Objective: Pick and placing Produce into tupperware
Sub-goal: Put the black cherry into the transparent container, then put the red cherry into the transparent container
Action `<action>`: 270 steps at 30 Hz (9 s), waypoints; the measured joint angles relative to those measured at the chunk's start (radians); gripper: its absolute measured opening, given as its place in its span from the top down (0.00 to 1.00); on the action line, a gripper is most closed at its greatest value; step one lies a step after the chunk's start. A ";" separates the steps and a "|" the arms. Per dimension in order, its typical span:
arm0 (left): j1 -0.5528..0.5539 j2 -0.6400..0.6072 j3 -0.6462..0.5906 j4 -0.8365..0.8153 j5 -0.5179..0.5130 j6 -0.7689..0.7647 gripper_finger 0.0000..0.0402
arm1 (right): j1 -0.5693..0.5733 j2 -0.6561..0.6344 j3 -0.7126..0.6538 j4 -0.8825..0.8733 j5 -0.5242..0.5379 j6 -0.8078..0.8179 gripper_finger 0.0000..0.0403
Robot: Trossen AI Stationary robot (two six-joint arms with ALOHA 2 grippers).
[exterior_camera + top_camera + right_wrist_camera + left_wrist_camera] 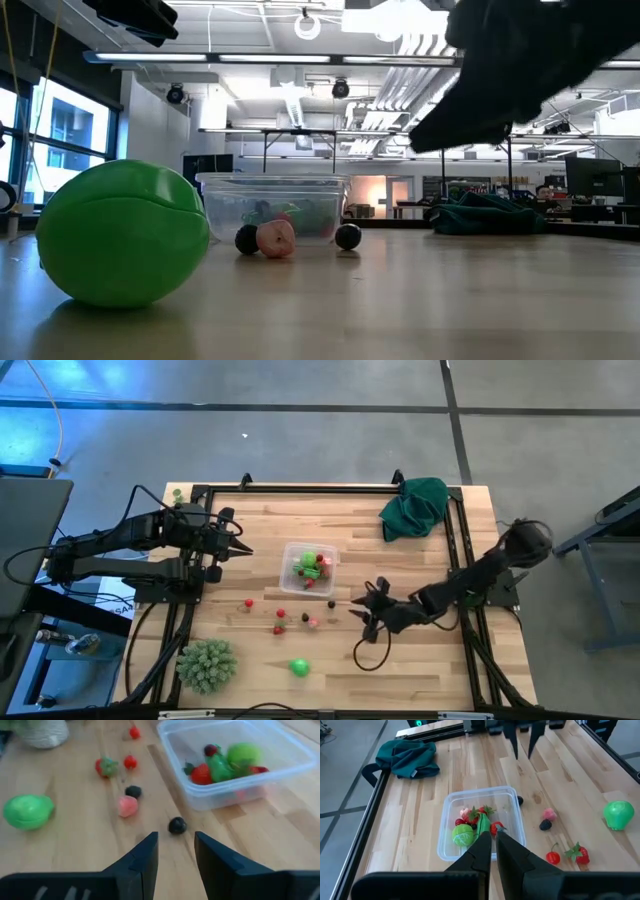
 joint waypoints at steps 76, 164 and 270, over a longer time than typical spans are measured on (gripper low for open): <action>0.000 0.000 0.000 0.000 -0.045 0.000 0.95 | -0.105 0.484 0.092 0.439 0.045 -0.066 0.41; 0.000 0.000 0.000 0.000 -0.045 0.000 0.95 | -0.375 -0.034 0.263 -0.082 -0.203 -0.420 0.73; 0.000 0.000 0.000 0.001 -0.045 0.000 0.95 | 0.037 -0.047 0.139 -0.279 0.106 0.076 0.56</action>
